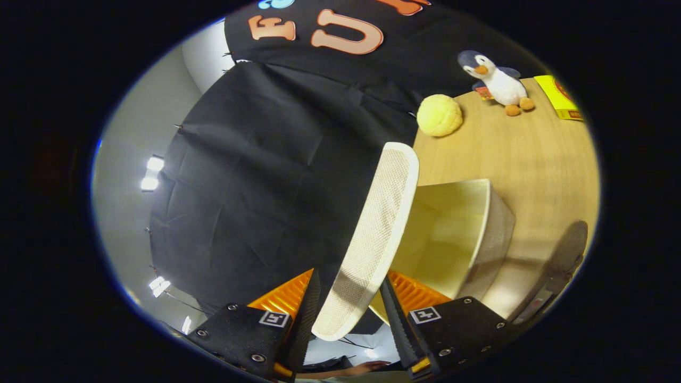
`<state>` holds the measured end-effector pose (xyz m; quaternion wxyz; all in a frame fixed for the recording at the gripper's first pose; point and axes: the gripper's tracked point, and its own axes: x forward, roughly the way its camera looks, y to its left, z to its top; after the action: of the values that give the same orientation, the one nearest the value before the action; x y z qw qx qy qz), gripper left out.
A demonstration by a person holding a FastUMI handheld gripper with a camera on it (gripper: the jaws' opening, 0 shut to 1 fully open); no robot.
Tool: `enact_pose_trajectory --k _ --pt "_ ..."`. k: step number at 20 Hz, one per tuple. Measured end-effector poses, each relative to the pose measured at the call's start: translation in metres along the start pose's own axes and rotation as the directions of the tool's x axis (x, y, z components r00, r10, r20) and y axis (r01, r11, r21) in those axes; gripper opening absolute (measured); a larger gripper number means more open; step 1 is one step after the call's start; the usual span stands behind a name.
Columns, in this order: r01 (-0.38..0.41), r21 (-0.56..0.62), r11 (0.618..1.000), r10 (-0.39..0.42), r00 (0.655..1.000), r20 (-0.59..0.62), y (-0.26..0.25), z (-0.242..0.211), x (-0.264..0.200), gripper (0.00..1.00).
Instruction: Open the storage box then place both shoes into the box .Put the left shoe in first, then the right shoe, with the right side of both shoes facing outward in a uniform manner.
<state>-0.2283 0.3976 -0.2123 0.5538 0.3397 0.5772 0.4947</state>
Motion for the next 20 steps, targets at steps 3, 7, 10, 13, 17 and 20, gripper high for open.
enact_pose_trajectory --k 3,7,10,13,17,20 --pt "-0.002 -0.028 1.0 0.002 1.0 0.0 0.018 0.004 0.016 0.66" --pt "-0.014 -0.055 0.998 0.017 0.999 0.047 0.047 0.019 0.046 0.34" --pt "-0.022 -0.084 0.996 0.025 0.999 0.039 0.074 0.021 0.073 0.23" --pt "-0.016 -0.121 0.993 0.017 1.0 0.004 0.092 0.019 0.112 0.18" --pt "0.004 -0.163 0.987 -0.013 0.999 -0.052 0.103 0.009 0.17 0.2" --pt "0.029 -0.179 0.983 -0.043 0.996 -0.075 0.105 0.001 0.209 0.2"
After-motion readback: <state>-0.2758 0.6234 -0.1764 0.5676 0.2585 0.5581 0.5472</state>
